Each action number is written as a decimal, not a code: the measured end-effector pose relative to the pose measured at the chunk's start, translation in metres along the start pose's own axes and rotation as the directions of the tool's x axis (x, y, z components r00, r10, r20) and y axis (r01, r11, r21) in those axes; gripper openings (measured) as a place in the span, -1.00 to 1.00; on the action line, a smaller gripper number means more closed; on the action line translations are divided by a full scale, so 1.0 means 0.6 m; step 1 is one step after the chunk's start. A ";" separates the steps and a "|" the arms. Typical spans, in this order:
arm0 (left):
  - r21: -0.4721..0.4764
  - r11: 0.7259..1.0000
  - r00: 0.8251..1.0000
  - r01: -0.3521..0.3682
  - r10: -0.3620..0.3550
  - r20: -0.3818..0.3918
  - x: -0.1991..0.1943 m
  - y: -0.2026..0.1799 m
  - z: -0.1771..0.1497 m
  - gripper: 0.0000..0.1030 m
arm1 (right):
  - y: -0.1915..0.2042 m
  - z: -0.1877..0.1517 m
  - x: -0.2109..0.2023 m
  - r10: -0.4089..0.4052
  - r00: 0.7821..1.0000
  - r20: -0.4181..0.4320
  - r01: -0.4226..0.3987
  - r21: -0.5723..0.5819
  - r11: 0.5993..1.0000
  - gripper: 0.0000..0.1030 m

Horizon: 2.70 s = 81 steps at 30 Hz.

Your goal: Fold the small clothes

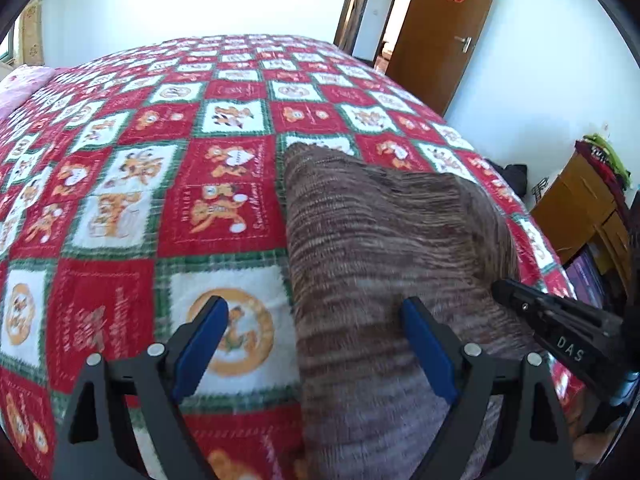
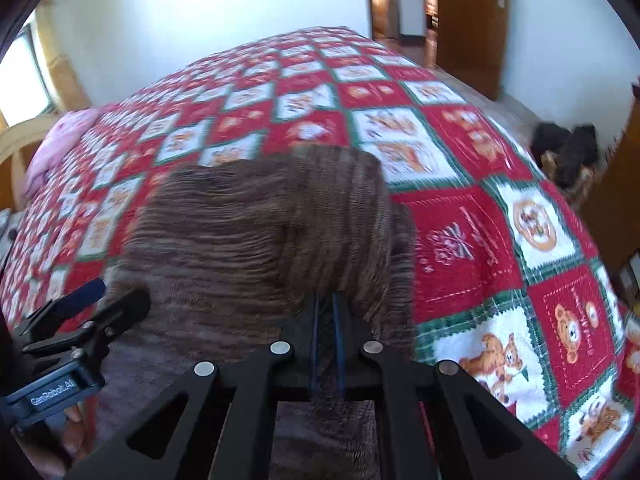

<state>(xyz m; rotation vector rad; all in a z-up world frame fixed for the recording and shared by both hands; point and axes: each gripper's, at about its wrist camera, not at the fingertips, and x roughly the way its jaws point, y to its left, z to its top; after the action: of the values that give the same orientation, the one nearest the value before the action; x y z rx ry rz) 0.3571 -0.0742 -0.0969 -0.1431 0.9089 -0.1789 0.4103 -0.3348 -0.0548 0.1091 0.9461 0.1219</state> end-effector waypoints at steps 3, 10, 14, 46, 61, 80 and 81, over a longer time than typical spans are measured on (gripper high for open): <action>0.010 1.000 1.000 -0.018 0.018 -0.015 0.021 -0.013 0.001 0.77 | -0.027 0.004 0.005 -0.007 1.000 0.015 0.006 0.062 0.998 -0.94; 0.136 0.987 0.996 -0.090 0.088 0.023 0.022 -0.052 -0.012 0.81 | -0.043 -0.016 0.005 -0.025 0.999 0.041 0.022 0.069 0.997 -0.97; 0.163 0.981 0.994 -0.106 0.101 0.043 0.019 -0.056 -0.020 0.81 | -0.059 -0.023 0.002 0.015 0.998 0.058 -0.022 0.116 0.993 -0.98; -0.015 0.998 0.997 0.059 -0.060 -0.045 0.054 -0.022 0.016 0.97 | -0.155 -0.036 -0.019 0.205 0.955 0.216 -0.279 0.408 0.870 0.11; 0.034 0.999 0.999 0.030 -0.029 -0.032 0.061 -0.031 0.013 1.00 | -0.031 -0.029 0.007 0.098 0.987 0.129 -0.105 0.051 0.993 -0.08; 0.082 0.996 0.999 0.044 -0.046 0.013 0.053 -0.045 0.008 0.57 | -0.056 -0.028 0.019 0.166 0.978 0.123 -0.183 0.145 0.972 -0.12; 0.084 0.996 0.999 0.043 -0.045 0.015 0.052 -0.046 0.008 0.55 | -0.055 -0.028 0.020 0.146 0.981 0.125 -0.162 0.122 0.979 -0.14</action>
<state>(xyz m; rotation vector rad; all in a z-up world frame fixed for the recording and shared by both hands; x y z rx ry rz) 0.3773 -0.1077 -0.1127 -0.0871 0.8806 -0.2556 0.4054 -0.3648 -0.0787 0.3087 0.8289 0.1948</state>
